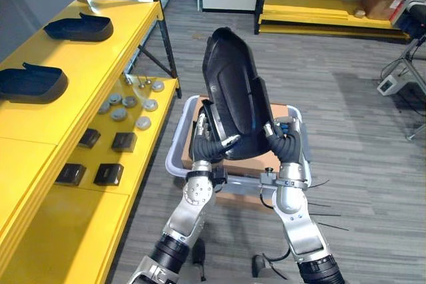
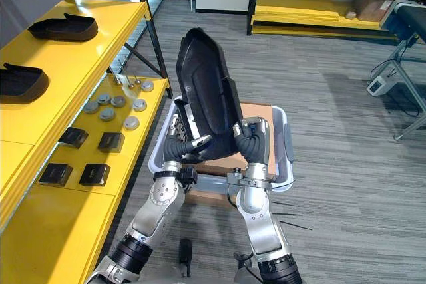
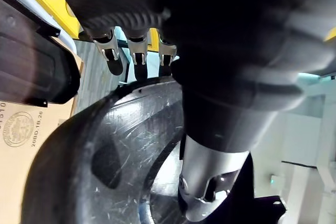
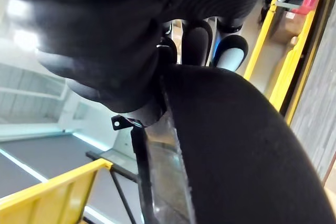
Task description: Walk over and take plastic housings, then place them on the shelf
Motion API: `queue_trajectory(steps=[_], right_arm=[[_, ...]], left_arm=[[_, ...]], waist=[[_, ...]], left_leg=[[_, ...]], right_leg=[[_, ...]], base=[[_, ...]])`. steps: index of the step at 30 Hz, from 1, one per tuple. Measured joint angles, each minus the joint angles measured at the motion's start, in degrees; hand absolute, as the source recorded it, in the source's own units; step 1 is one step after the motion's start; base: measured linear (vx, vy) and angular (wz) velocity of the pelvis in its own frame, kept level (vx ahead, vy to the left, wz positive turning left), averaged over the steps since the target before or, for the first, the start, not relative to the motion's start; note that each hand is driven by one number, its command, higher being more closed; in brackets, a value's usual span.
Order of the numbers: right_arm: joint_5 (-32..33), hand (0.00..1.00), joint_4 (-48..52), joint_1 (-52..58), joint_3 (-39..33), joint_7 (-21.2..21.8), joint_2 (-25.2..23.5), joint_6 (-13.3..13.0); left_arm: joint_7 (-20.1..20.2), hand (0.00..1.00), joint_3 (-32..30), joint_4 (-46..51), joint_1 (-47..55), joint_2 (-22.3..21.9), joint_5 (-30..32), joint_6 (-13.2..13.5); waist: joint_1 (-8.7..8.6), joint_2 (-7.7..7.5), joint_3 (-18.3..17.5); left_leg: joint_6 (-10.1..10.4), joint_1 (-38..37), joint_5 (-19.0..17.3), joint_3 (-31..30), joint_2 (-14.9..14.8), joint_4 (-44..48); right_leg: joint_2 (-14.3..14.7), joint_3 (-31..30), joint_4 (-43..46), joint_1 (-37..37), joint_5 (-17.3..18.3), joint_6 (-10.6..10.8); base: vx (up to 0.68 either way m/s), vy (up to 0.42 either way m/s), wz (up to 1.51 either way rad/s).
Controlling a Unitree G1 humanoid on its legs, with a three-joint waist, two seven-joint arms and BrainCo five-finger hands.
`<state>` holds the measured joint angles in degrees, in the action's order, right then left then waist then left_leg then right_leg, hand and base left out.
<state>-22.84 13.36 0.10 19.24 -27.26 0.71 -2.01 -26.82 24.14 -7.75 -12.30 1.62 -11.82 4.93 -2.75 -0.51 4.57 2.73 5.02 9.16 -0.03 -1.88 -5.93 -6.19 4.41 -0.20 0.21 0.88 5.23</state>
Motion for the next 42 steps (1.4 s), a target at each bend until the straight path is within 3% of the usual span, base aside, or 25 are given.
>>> queue_trajectory(steps=[8,9,13,16,22,27,30,36,38,40,42], right_arm=[[3.16,1.0,0.09,0.5,2.08,0.0,4.0,0.0],[3.39,0.0,0.23,0.71,2.08,0.0,4.97,0.0],[4.5,0.0,2.84,2.58,2.24,0.05,7.28,-1.13],[5.44,0.0,4.26,3.18,4.19,0.86,8.72,-4.07],[11.36,0.0,4.27,2.71,4.12,5.74,11.33,-6.54],[16.9,0.0,6.77,-0.44,1.48,11.15,15.05,-6.89],[20.08,0.0,11.66,-0.81,-4.31,12.65,15.02,-9.28],[25.26,0.0,12.3,-0.1,-30.62,9.63,11.8,-12.78],[30.12,0.0,7.79,2.54,-40.17,7.19,9.96,-14.61],[31.98,0.0,1.71,4.86,-44.5,5.89,9.32,-15.31],[34.67,0.0,-10.65,8.18,-48.19,5.68,9.14,-14.9]], left_arm=[[-0.32,1.0,1.11,-0.36,-0.67,1.95,-4.47,-0.33],[-0.32,1.0,1.84,-0.36,-1.0,2.29,-5.52,-0.31],[0.0,1.0,3.18,-0.36,-3.27,3.59,-6.54,-0.08],[-0.06,1.0,1.83,-0.39,-4.04,4.37,-6.52,-0.24],[-0.05,1.0,-0.26,-0.39,-4.03,4.37,-5.42,-1.13],[0.77,1.0,-1.64,-0.23,-3.73,3.94,-3.06,-1.37],[2.34,1.0,-2.33,1.73,-0.59,2.36,-0.47,-1.35],[3.12,1.0,-9.09,4.94,8.76,0.52,1.89,-1.48],[3.09,1.0,-12.98,7.72,11.87,0.1,2.98,-1.46],[3.12,1.0,-15.1,9.3,13.53,-0.09,3.45,-1.45],[3.15,1.0,-17.4,11.1,15.74,-0.33,3.54,-1.18]], waist=[[-1.13,-0.14,-2.53],[-1.23,-0.13,-2.54],[-1.36,-0.02,-2.77],[-2.04,0.06,-3.07],[-1.76,0.0,-3.28],[-1.41,0.01,-3.28],[-1.22,0.03,-3.29],[-2.51,0.29,-3.47],[-2.81,0.48,-3.66],[-2.87,0.67,-3.96],[-2.89,1.04,-4.38]], left_leg=[[-0.33,-0.5,0.27,0.3,0.04,0.31],[-0.32,-0.84,0.26,0.3,0.04,0.3],[-0.07,-1.0,0.06,0.3,0.03,0.23],[-0.08,-1.08,0.04,0.3,-0.01,0.03],[-0.13,-1.26,0.09,0.23,-0.02,0.01],[-0.1,-1.43,0.06,0.25,-0.07,0.0],[-0.07,-1.42,0.04,0.28,-0.04,-0.01],[-0.04,-1.4,0.01,0.31,-0.07,-0.03],[-0.05,-1.2,0.0,0.26,-0.07,-0.03],[-0.04,-1.0,-0.01,0.17,-0.05,-0.03],[-0.03,-0.8,-0.01,0.07,-0.04,-0.03]], right_leg=[[0.0,-0.66,0.18,0.14,-0.37,0.19],[0.0,-0.83,0.17,0.41,-0.36,0.19],[0.1,-1.17,0.16,0.42,-0.19,-0.12],[0.1,-1.27,0.15,0.4,-0.15,-0.21],[0.05,-1.22,0.24,0.56,-0.15,-0.21],[0.1,-1.19,0.56,0.6,-0.15,-0.21],[0.04,-1.14,0.73,0.62,-0.1,-0.15],[0.07,-0.81,0.83,0.63,0.13,0.13],[0.05,-0.5,0.65,0.62,0.15,0.14],[0.02,-0.27,0.5,0.59,0.14,0.14],[0.01,-0.06,0.3,0.57,0.12,0.1]], base=[[0.01,-0.005,-0.02],[0.0,-0.01,-0.06],[-0.01,-0.008,-0.04],[-0.01,-0.003,-0.01],[0.0,0.0,0.0],[0.0,0.0,0.0],[0.0,-0.003,0.01],[0.0,-0.002,0.01],[0.0,-0.003,0.06],[0.0,0.0,0.05],[0.01,-0.006,0.04]])
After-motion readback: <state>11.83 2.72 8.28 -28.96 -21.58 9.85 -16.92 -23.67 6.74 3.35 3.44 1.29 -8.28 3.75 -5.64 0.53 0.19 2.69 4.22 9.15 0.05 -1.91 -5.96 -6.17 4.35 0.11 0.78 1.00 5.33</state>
